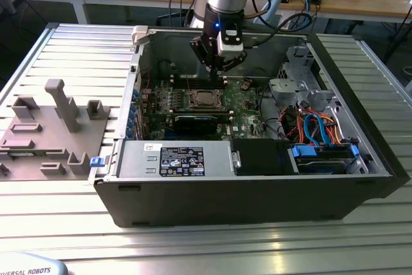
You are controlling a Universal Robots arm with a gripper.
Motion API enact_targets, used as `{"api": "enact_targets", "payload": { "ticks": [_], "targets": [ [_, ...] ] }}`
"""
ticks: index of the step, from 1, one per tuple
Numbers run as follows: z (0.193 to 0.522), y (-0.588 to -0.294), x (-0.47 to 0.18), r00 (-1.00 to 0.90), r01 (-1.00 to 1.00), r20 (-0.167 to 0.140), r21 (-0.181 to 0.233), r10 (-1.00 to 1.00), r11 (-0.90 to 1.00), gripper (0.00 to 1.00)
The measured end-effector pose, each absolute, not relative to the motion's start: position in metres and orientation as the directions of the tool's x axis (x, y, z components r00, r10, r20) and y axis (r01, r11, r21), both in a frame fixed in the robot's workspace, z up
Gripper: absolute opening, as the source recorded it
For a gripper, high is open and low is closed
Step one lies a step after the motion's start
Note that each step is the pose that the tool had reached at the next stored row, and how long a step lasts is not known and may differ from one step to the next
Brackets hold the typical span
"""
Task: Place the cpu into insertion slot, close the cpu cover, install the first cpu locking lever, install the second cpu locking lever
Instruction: 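Install the first cpu locking lever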
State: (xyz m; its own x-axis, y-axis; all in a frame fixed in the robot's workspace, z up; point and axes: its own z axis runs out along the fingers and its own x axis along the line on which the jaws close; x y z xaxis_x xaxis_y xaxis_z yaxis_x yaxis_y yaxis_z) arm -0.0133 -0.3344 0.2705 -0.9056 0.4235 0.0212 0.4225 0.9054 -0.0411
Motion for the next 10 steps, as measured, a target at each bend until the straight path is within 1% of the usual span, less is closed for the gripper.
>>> {"api": "enact_targets", "payload": {
  "ticks": [10],
  "targets": [
    [0.2705,-0.3344,-0.0132,-0.911,0.410,0.021,-0.041,0.412,0.911,0.11]
  ]
}}
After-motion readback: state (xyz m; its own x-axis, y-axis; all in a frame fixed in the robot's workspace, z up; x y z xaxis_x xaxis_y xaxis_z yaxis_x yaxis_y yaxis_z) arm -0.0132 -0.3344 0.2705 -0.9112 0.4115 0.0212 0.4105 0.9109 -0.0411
